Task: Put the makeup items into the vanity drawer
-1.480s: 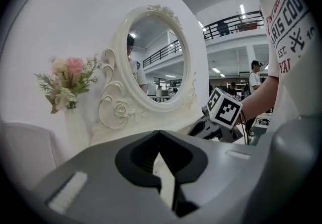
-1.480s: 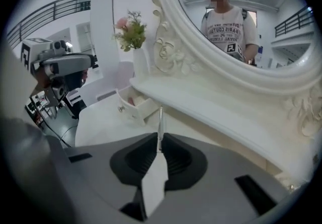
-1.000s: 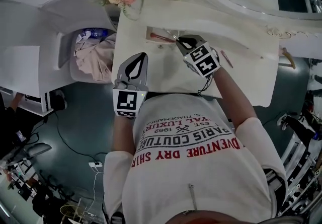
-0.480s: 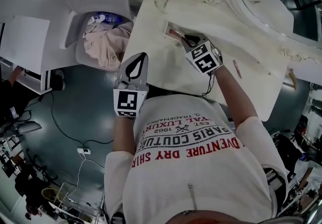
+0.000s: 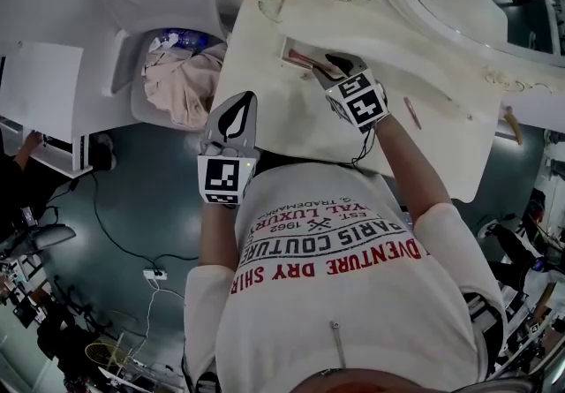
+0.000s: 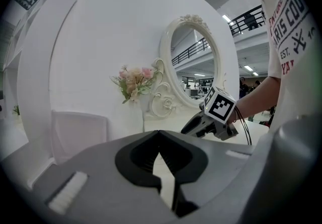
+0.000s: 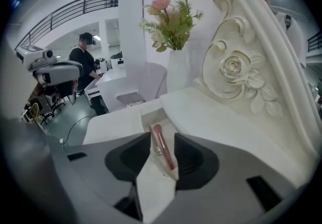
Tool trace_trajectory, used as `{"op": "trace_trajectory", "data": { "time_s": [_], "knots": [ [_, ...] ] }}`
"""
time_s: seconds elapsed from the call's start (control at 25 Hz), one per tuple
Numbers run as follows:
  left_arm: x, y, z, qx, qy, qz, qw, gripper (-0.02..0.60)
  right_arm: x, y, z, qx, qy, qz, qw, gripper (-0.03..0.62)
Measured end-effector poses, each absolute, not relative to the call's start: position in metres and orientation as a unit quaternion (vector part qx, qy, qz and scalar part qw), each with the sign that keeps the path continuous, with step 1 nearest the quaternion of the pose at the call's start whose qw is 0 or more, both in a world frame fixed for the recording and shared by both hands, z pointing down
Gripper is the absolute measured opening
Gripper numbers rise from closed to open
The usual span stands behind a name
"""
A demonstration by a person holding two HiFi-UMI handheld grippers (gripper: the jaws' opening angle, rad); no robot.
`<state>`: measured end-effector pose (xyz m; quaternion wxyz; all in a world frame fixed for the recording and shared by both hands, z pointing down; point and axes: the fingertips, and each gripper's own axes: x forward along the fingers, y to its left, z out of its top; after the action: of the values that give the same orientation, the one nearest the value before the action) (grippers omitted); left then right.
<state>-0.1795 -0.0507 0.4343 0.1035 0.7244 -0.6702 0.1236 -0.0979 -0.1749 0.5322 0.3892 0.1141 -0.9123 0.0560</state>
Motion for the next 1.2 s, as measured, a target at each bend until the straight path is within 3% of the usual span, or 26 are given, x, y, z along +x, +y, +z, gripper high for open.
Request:
{"op": "trace_trajectory", "data": {
  "time_s": [0.28, 0.76, 1.2],
  "knots": [
    [-0.143, -0.082, 0.434, 0.771, -0.617, 0.127, 0.094, 0.008, -0.042, -0.176, 0.535, 0.172, -0.901, 0.094, 0.387, 0.115],
    [-0.02, -0.138, 0.45, 0.844, -0.51, 0.139, 0.094, 0.008, 0.122, -0.193, 0.565, 0.281, -0.853, 0.161, 0.409, 0.115],
    [0.063, -0.157, 0.47, 0.855, -0.482, 0.166, 0.096, 0.008, 0.217, -0.21, 0.605, 0.298, -0.823, 0.179, 0.449, 0.115]
  ]
}}
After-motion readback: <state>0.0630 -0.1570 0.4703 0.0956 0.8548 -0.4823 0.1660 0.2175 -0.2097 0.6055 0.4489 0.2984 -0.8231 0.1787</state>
